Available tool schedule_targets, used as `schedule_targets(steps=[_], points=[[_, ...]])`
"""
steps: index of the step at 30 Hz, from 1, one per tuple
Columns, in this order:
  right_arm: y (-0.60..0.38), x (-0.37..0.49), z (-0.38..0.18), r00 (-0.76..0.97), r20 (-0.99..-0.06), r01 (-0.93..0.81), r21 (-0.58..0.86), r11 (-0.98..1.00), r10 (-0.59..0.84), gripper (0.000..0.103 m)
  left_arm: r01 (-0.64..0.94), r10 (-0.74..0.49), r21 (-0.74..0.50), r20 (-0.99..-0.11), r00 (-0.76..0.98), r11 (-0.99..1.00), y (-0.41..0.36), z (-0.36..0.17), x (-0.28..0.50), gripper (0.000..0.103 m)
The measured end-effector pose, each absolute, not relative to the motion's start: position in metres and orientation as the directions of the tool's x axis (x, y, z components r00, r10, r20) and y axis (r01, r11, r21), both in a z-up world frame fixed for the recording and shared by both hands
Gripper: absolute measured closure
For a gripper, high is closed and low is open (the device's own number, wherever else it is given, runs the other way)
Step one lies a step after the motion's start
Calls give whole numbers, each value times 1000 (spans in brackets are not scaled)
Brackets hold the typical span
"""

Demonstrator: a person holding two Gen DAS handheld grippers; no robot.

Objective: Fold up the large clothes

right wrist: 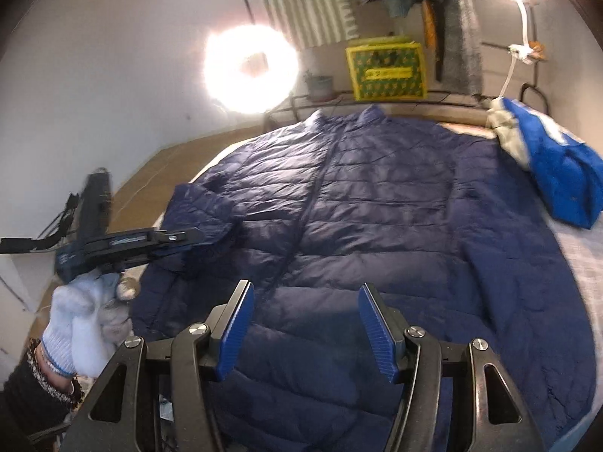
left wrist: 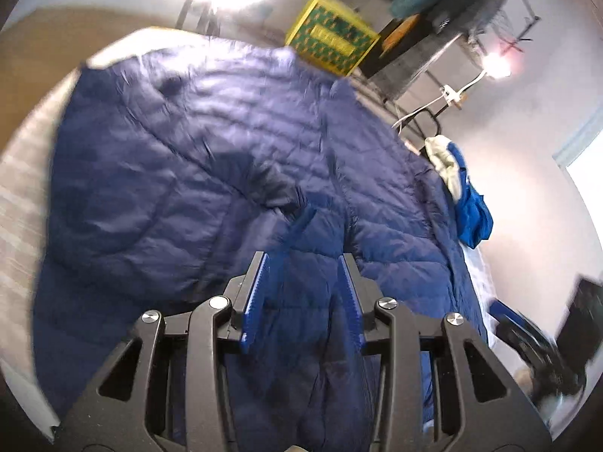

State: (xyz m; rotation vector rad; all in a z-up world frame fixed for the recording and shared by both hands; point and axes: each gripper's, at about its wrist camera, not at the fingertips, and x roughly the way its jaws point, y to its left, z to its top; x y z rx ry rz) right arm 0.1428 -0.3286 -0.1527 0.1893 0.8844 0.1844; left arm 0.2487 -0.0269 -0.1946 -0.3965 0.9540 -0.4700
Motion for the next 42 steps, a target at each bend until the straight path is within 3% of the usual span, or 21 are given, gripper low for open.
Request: schedule_targets(steps=[7, 11, 17, 20, 21, 25, 42], points=[[-289, 212, -190, 491, -767, -152, 391, 908, 413, 36, 142, -384, -385, -678, 626, 912, 54, -167, 217, 66], [-265, 259, -222, 405, -777, -121, 476, 871, 481, 35, 35, -318, -389, -692, 648, 920, 106, -174, 221, 66], [-227, 296, -253, 313, -828, -128, 448, 885, 465, 35, -30, -248, -348, -722, 645, 937, 139, -191, 244, 67], [-215, 305, -265, 283, -846, -128, 435, 892, 453, 48, -41, -235, -339, -728, 644, 940, 142, -198, 254, 69], [-211, 308, -266, 277, -845, -133, 437, 890, 457, 66, -43, -237, -343, -729, 642, 938, 144, -201, 259, 72], [-205, 318, -259, 299, -848, -166, 406, 898, 439, 98, -60, -235, -358, -722, 651, 932, 147, -207, 270, 73], [-323, 403, -202, 577, -788, -60, 219, 974, 213, 101, 11, -232, -295, -730, 643, 955, 87, -226, 371, 74]])
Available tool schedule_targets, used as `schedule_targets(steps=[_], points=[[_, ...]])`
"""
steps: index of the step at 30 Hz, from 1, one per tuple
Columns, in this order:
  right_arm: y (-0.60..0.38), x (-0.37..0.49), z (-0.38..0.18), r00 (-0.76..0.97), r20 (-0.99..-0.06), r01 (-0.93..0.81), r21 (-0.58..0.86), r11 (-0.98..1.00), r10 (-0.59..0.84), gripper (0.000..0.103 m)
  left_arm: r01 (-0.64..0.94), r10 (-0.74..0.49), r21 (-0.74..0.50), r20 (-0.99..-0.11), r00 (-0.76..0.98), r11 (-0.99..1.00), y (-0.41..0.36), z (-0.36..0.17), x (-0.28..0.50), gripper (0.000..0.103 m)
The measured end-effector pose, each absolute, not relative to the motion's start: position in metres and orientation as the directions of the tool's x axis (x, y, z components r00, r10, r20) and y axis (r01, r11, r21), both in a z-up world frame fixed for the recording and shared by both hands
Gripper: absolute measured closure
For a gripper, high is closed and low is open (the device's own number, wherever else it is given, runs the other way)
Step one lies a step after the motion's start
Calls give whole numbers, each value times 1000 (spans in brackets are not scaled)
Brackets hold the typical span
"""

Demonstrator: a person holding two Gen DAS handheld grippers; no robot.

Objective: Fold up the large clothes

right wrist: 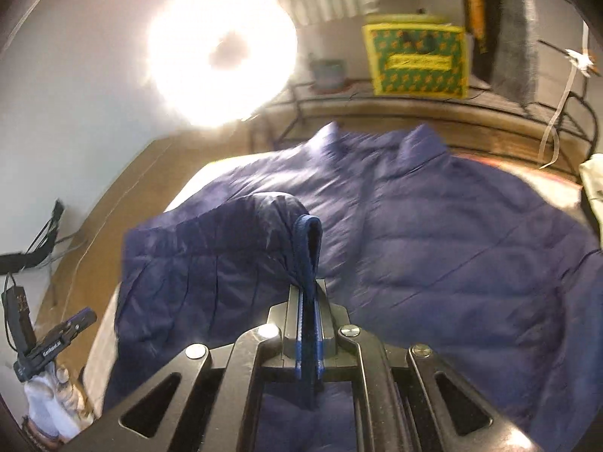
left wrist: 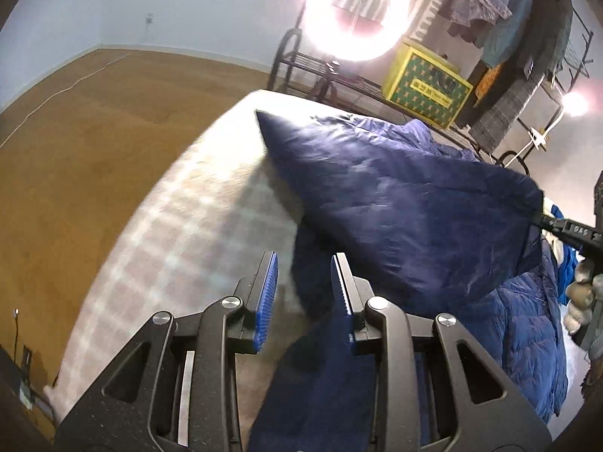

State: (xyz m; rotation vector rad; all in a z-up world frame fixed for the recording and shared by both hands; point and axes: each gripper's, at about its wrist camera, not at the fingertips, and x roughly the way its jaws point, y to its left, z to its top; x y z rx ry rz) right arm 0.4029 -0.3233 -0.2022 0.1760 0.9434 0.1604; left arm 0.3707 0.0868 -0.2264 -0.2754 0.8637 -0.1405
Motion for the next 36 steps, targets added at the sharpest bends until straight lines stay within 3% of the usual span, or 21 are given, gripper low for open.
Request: schedule_targets(steps=[8, 18, 27, 33, 36], points=[[-408, 409, -225, 585, -803, 90, 206, 974, 115, 101, 51, -232, -257, -748, 622, 965, 39, -243, 425, 74], [-440, 428, -224, 610, -784, 94, 219, 971, 118, 101, 94, -132, -96, -811, 570, 991, -4, -273, 464, 74], [-448, 443, -272, 514, -857, 148, 128, 981, 35, 100, 100, -117, -71, -809, 576, 992, -6, -283, 460, 74], [-436, 452, -287, 475, -877, 134, 1, 991, -64, 90, 120, -156, -105, -782, 604, 987, -7, -255, 435, 74], [-432, 450, -282, 474, -874, 135, -43, 990, -102, 78, 131, -179, -124, -752, 635, 984, -8, -232, 415, 74]])
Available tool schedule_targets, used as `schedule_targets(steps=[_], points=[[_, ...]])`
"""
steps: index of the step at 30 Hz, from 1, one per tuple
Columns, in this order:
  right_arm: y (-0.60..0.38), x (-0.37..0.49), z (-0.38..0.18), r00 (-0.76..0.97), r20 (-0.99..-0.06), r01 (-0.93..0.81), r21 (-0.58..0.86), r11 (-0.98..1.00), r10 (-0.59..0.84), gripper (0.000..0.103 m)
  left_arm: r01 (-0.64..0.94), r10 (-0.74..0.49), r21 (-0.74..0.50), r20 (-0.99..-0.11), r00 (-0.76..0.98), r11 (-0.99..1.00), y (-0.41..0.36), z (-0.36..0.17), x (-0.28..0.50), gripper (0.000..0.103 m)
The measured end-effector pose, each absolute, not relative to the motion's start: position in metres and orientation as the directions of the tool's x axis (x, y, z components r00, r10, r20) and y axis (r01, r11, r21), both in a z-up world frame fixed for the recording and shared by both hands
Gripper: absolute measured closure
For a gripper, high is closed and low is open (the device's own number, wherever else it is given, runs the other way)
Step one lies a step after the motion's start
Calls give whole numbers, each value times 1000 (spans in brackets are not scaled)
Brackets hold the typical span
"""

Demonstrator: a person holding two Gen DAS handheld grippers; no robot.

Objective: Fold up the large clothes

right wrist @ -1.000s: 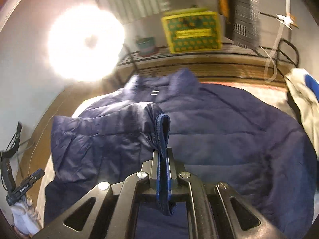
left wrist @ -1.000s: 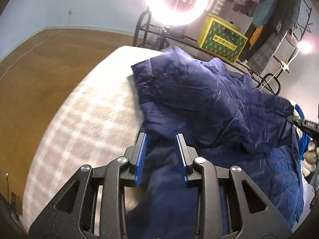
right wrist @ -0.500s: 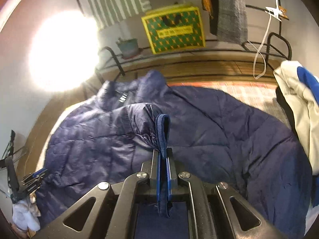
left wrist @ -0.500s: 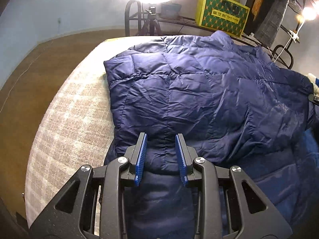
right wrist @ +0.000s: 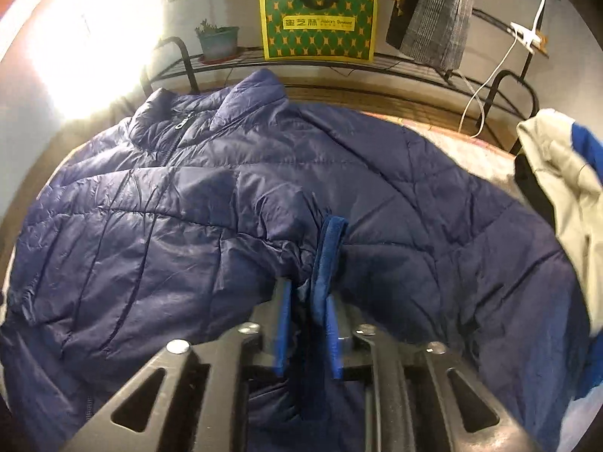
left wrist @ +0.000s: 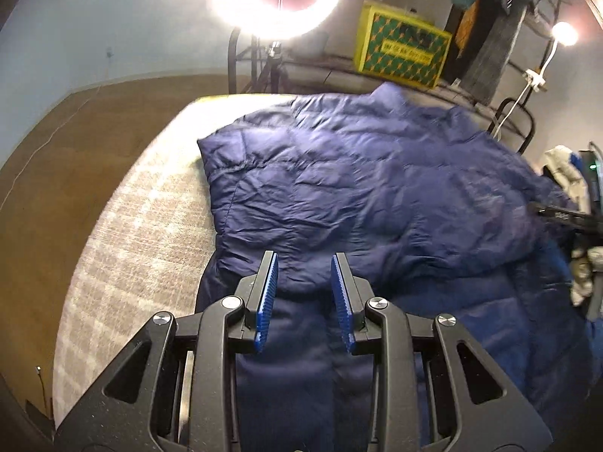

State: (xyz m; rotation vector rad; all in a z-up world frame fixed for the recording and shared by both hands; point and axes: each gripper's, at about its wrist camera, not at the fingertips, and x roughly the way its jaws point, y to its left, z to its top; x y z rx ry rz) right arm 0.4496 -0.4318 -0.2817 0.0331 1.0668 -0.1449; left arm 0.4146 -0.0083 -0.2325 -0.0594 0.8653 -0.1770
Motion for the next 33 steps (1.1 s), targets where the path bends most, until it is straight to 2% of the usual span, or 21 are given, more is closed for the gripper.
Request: schedule_targets(steps=[6, 14, 21, 27, 33], points=[[-442, 412, -236, 563, -826, 164, 114, 980, 2, 73, 149, -187, -116, -698, 692, 982, -9, -182, 378, 74], [-458, 326, -148, 664, -747, 164, 202, 966, 44, 71, 195, -221, -110, -621, 752, 975, -15, -105, 326, 74], [-488, 221, -82, 727, -686, 200, 257, 946, 33, 70, 278, -279, -88, -560, 780, 956, -40, -35, 276, 74], [-512, 133, -37, 768, -639, 234, 241, 942, -27, 70, 328, -335, -103, -492, 803, 939, -55, 22, 242, 74], [-536, 62, -27, 773, -630, 284, 239, 929, -74, 67, 378, -389, -120, -457, 800, 918, -73, 59, 217, 74]])
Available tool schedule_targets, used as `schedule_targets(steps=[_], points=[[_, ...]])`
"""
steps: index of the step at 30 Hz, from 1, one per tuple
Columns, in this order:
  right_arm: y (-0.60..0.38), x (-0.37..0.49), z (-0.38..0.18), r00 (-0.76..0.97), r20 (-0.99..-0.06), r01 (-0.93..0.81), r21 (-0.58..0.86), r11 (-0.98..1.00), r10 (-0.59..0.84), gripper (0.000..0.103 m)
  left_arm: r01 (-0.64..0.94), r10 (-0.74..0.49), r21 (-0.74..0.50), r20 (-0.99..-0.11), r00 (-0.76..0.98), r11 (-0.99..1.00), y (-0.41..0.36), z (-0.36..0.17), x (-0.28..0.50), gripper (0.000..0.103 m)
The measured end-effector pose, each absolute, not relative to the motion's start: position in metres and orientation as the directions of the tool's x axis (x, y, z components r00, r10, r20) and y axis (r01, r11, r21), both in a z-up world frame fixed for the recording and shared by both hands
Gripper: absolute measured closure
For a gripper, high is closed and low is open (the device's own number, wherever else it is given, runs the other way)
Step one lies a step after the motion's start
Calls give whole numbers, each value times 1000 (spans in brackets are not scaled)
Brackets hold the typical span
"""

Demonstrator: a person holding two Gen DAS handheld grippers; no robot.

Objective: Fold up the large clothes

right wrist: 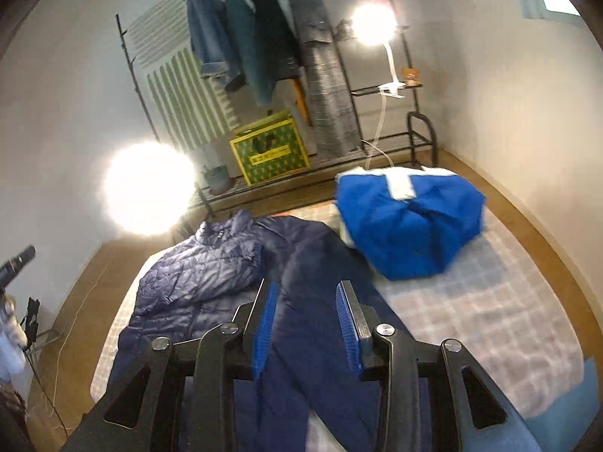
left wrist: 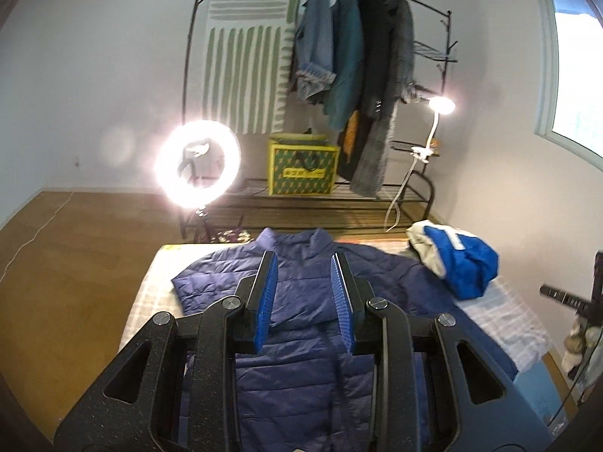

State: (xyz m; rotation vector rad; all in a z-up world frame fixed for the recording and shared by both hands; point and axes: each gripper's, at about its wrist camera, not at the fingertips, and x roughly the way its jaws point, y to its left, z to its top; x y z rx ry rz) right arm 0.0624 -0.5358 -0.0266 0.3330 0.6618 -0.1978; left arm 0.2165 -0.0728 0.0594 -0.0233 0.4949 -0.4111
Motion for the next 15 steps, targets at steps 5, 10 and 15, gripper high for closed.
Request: schedule_targets(steps=[5, 10, 15], points=[[-555, 15, -53, 722, -683, 349, 221, 911, -111, 63, 427, -418, -92, -463, 781, 899, -98, 61, 198, 74], [-581, -17, -91, 660, -743, 416, 234, 879, -114, 48, 460, -433, -71, -485, 760, 885, -128, 55, 190, 74], [-612, -37, -137, 578, -807, 486, 224, 845, -118, 46, 483, -452, -71, -492, 744, 873, -151, 60, 185, 74]])
